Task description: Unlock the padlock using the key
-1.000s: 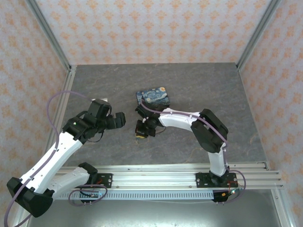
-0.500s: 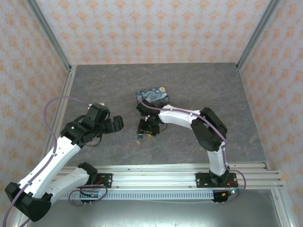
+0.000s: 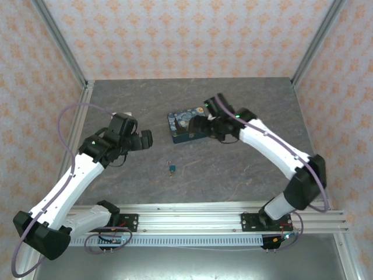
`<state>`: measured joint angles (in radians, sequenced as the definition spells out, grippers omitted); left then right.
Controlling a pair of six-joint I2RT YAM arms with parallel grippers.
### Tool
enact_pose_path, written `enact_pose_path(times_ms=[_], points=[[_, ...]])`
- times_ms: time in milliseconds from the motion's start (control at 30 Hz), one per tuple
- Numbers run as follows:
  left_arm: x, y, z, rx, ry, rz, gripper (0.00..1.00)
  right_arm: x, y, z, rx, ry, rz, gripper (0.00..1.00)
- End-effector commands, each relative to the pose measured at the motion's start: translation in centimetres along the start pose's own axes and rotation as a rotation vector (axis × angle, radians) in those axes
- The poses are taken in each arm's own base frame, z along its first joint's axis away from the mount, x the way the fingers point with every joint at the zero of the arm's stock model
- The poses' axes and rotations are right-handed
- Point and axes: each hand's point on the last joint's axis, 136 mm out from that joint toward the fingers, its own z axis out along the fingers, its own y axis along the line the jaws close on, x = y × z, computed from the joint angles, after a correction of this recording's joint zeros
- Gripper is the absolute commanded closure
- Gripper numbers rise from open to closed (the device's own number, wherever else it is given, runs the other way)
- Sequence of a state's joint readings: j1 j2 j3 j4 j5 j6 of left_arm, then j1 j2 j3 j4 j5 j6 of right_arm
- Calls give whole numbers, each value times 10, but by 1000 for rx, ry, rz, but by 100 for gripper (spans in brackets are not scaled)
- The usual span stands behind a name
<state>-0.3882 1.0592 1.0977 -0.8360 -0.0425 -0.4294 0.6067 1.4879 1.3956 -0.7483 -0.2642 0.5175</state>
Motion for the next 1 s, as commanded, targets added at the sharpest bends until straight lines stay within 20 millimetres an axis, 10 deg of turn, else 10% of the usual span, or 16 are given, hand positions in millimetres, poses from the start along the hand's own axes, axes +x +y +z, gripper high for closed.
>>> enact_pose_path(times_ms=[0,233,400,700,967], points=[[-51,4,-14,-36,-158,73,0,-28,-51,-29,147,-150,-13,8],[-109,16,-14,-80,-284,189,0,-92,-133,-91,389,-530,-4,0],[-117,48,27,-7,-314,63,0,-111,-196,-92,466,-687,126,0],[-56,89,78,-4,-316,39,0,-90,-270,-62,545,-844,164,0],[14,132,90,-176,-317,-27,0,-72,-275,-40,483,-891,63,0]])
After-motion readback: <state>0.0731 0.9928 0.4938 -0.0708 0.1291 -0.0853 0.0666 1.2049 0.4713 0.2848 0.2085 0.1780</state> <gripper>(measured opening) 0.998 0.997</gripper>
